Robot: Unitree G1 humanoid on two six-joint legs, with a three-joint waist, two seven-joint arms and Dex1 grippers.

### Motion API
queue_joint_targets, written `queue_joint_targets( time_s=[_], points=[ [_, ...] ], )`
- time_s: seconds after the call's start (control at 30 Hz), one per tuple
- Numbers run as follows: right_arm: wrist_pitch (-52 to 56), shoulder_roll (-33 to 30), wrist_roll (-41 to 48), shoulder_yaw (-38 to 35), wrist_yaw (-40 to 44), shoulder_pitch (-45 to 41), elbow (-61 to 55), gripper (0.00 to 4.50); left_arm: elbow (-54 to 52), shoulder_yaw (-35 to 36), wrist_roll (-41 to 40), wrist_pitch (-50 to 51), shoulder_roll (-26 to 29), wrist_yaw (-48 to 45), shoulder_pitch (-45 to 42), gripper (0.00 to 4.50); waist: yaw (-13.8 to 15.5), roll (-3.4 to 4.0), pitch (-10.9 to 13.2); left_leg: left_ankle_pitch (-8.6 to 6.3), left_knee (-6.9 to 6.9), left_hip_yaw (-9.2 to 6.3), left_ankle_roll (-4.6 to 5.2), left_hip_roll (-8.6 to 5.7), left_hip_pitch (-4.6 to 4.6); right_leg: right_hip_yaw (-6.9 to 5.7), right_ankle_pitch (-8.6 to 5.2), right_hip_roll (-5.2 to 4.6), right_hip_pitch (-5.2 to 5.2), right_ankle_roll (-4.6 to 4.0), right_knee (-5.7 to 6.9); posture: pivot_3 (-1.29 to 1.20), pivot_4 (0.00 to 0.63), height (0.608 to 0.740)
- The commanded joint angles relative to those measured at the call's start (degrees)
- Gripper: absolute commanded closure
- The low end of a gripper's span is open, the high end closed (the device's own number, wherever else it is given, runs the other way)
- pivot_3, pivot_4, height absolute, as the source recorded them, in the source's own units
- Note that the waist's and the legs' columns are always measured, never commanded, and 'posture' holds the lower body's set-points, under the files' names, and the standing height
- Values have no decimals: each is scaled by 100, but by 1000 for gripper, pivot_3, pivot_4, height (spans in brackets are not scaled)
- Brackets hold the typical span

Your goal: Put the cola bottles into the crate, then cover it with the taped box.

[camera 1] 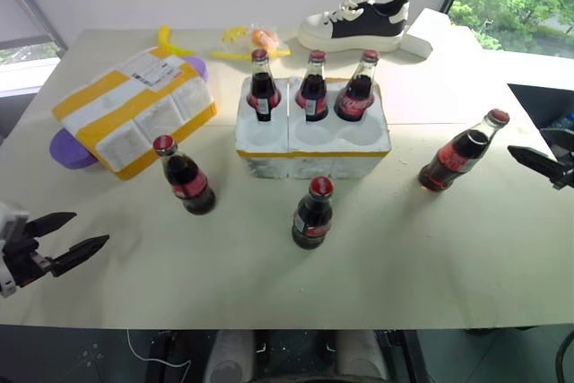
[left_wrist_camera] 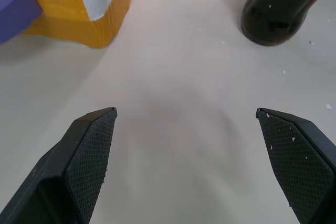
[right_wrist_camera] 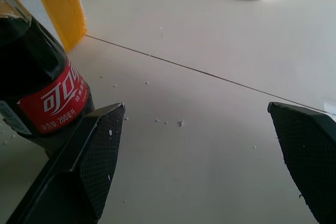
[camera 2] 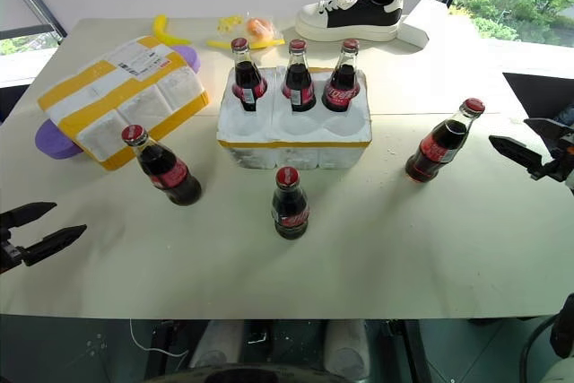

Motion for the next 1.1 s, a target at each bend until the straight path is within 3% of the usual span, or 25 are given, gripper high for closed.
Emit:
queue_joint_targets(
  time_s=[0.03, 0.7, 0.87, 1.1],
  points=[
    [-112, -188, 41, -104, 9, -35, -125, 0, 24, 3, 20, -60, 124, -59, -102, 43, -3, 0, 0, 0, 1, 0, 0, 0, 0, 0, 0, 0, 0, 0, 0, 0, 150, 740],
    [683, -588, 462, -398, 408, 191, -702, 0, 130, -251, -324, 388, 92, -100, -796, 43, 15, 2, -1, 6, 9, 4, -7, 0, 1, 4, 0, 0, 1, 1, 14, 0, 150, 740],
    [1407, -970, 834, -832, 986, 1018, -1825, 0, 292, -754, -427, 602, 225, -253, -1390, 43, 57, 3, -3, 6, 13, 0, -7, -1, 1, 5, 0, 0, 4, 1, 22, 0, 150, 740],
    [3588, -880, 2119, -2158, 1153, 2346, -4845, 0, 473, -1651, -393, 634, 426, -658, -2307, 43, 25, 4, -4, 8, 14, -2, -10, 1, 5, 6, 1, 2, 2, 1, 33, 0, 150, 740]
  ],
)
